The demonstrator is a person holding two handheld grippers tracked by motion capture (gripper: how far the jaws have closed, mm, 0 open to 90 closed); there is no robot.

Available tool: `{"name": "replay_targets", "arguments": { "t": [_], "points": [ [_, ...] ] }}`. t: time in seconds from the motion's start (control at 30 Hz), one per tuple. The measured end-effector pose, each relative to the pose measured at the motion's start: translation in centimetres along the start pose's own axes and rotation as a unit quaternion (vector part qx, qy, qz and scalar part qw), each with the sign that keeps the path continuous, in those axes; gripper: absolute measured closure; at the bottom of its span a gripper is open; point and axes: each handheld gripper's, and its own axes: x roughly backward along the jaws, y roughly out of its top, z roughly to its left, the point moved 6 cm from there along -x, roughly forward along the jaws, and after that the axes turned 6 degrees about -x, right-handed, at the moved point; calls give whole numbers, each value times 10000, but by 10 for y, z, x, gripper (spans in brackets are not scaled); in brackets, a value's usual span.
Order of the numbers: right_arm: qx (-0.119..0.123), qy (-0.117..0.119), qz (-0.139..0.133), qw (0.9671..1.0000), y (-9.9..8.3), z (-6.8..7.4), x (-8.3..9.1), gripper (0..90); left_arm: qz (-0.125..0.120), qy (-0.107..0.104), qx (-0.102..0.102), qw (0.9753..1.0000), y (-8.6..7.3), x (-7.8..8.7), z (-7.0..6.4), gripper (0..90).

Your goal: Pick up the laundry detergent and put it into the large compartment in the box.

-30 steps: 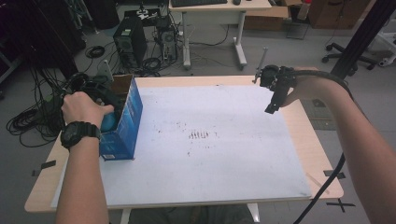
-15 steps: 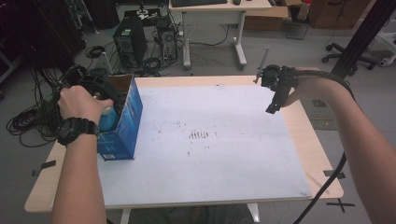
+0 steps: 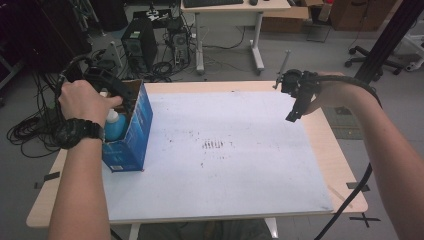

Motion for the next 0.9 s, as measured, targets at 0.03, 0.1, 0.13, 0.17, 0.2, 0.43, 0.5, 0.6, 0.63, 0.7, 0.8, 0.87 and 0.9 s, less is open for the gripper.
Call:
{"name": "replay_targets", "arguments": {
  "t": [0.03,0.1,0.13,0.17,0.2,0.43,0.5,0.6,0.63,0.7,0.8,0.87,0.9],
  "points": [
    [-17,-5,4,10000,0,0,0,151,-13,3,-30,10000,0,2,-1,180],
    [-20,-2,-3,10000,-1,0,1,152,-66,24,-89,9999,1,6,-4,179],
    [-6,-3,-2,10000,-1,0,1,152,-85,35,-120,9999,1,8,-7,178],
    [-10,-19,13,10000,-2,0,1,152,-113,44,-143,9998,2,10,-9,177],
    [-22,-30,31,10000,-2,0,2,152,-130,58,-207,9997,2,12,-11,175],
    [-37,-44,15,10000,-3,1,3,152,-311,-28,-520,9982,6,26,-28,154],
    [-37,-40,10,10000,-2,1,4,152,-341,-77,-627,9974,7,28,-33,151],
    [-21,-45,8,10000,-2,1,4,152,-389,-121,-786,9961,9,32,-41,140],
    [-15,-51,6,10000,-2,1,4,152,-400,-128,-819,9958,9,32,-43,139],
    [-15,-43,6,10000,-1,2,4,152,-409,-146,-892,9951,10,33,-47,136],
    [10,-56,33,10000,-1,2,4,152,-470,-273,-1051,9930,11,33,-56,129],
    [9,-47,6,10000,-1,2,4,151,-521,-308,-1122,9918,12,34,-59,123],
    [7,-43,7,10000,-1,2,4,152,-514,-352,-1161,9913,13,34,-62,122]
  ]
}}
